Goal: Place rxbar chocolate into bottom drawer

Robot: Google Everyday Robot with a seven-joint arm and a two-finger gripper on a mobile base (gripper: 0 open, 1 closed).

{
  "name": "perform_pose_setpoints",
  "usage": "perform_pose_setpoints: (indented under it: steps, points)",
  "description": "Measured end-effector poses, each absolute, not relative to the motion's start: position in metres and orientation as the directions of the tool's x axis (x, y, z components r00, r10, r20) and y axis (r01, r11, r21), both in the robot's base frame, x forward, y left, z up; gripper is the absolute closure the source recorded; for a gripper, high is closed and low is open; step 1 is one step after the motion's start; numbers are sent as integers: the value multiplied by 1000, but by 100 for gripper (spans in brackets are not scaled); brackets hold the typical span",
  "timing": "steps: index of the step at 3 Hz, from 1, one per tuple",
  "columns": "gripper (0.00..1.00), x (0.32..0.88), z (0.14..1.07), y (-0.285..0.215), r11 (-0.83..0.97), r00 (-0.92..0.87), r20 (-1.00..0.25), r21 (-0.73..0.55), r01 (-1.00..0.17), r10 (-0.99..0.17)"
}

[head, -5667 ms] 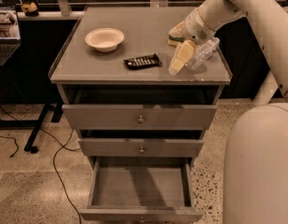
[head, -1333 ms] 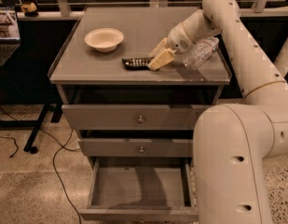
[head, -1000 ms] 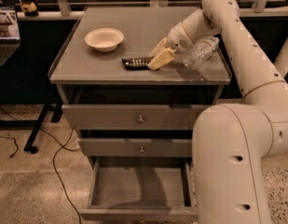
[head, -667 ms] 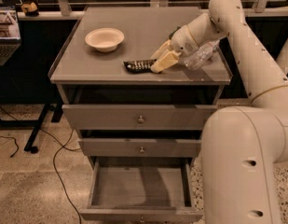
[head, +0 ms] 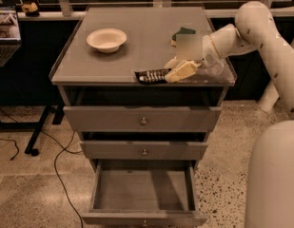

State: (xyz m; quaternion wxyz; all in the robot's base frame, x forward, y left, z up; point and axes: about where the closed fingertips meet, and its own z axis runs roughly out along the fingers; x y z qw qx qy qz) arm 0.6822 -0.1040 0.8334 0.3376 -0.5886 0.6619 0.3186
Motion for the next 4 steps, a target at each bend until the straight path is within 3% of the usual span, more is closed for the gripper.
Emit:
perform_pose_setpoints:
  steps: [4]
  points:
    - [100,603,816,-123,243,-182,-863,72,-967,-471]
